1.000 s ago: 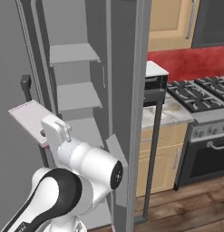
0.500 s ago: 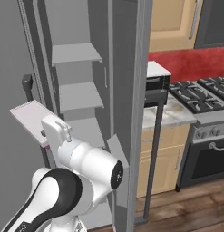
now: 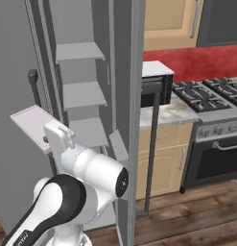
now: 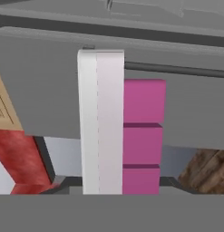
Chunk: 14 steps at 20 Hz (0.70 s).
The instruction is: The ice cube tray has been filled with water. Take the tray and place it in the freezer to make ice. Close the freezer door after placing the tray.
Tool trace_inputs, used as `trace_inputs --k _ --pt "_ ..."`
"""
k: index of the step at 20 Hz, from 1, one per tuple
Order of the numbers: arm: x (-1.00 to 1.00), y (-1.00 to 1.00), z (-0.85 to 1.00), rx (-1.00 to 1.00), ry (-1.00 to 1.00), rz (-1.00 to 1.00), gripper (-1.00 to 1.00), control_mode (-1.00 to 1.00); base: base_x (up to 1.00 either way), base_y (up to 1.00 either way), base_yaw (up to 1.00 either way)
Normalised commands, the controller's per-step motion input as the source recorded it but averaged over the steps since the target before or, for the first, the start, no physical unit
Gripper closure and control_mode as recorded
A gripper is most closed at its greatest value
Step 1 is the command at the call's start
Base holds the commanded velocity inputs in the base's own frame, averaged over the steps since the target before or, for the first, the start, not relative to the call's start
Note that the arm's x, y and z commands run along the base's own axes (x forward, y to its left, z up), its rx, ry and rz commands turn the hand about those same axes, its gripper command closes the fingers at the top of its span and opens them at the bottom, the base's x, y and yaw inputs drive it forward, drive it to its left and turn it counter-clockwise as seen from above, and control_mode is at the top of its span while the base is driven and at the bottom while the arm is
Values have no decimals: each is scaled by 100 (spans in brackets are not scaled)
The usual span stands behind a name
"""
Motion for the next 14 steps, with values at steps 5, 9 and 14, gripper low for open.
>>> trace_inputs --k 5,9,14 --pt "0 0 0 0 0 0 100 100 -34 -9 0" --pt "0 0 0 0 0 0 100 100 24 17 0" --pt "0 0 0 0 0 0 100 100 43 42 -1"
